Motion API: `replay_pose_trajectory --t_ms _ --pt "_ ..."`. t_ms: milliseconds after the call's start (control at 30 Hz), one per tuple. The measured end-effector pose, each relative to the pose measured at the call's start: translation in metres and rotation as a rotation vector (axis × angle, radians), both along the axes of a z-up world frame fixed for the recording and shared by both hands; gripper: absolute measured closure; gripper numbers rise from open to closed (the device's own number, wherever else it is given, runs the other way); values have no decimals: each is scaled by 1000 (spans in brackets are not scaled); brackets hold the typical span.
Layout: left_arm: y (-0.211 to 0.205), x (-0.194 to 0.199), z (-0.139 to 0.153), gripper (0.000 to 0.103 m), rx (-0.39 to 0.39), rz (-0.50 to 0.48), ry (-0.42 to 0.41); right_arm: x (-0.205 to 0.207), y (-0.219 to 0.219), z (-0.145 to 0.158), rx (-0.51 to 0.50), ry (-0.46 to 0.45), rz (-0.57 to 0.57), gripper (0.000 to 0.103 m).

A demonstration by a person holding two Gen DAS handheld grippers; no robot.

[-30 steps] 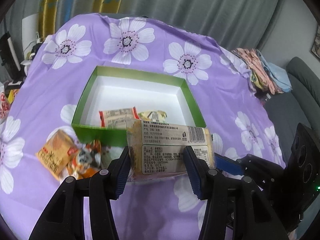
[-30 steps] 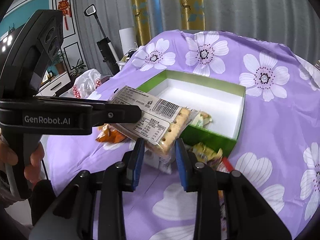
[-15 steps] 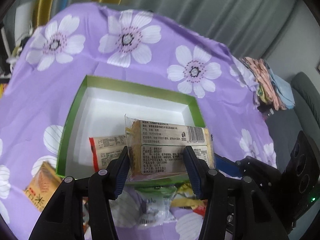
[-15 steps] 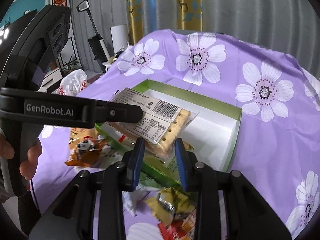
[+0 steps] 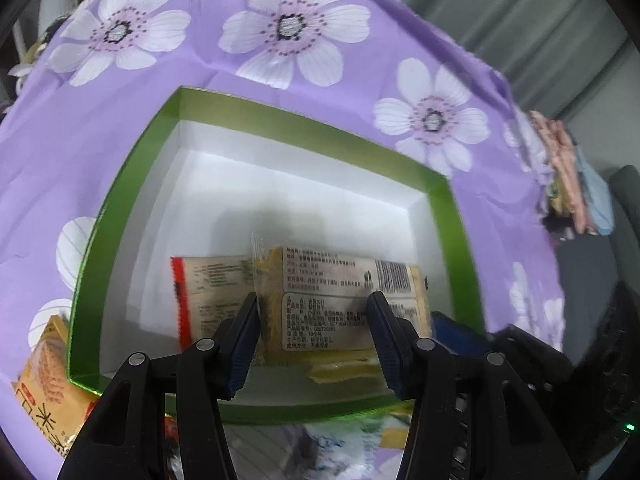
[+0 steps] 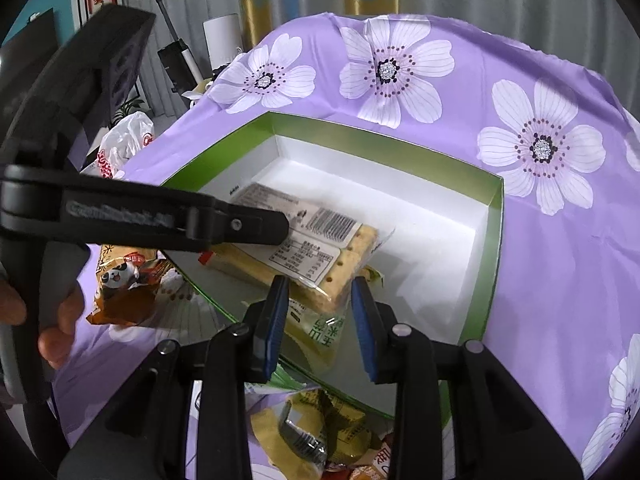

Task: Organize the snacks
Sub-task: 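Open the left tool to drop the biscuit pack into the box, then withdraw the left tool from the box toward the white Qiao packet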

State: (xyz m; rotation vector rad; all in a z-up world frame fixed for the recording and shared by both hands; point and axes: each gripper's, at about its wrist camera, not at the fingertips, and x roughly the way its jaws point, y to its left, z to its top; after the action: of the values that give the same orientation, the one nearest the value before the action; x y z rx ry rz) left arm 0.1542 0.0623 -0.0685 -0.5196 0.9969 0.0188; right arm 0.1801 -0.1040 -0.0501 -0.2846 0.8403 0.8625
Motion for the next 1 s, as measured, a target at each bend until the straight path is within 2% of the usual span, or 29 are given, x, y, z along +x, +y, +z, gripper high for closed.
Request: replay_pose_trajectory --t_ms 200,367,500,667,833,900,1000 --pt "5 -7 4 25 -6 20 -12 -6 -3 8 38 -17 -9 58" --pt "9 -17 26 24 25 15 -54 -16 -15 16 61 -29 -28 53" --pt "10 -32 48 19 49 -1 -97 -29 -32 25 95 -31 -48 46" --pt "19 -65 66 16 32 8 -142 -52 -51 30 129 -30 -78 41" --pt "39 -108 72 15 13 58 -159 -75 -68 28 151 -11 -95 37" --pt "49 -127 72 4 27 95 -159 -85 -73 26 154 -8 -103 31" --pt "60 -152 68 4 38 149 -159 -96 -80 24 164 -2 -112 28"
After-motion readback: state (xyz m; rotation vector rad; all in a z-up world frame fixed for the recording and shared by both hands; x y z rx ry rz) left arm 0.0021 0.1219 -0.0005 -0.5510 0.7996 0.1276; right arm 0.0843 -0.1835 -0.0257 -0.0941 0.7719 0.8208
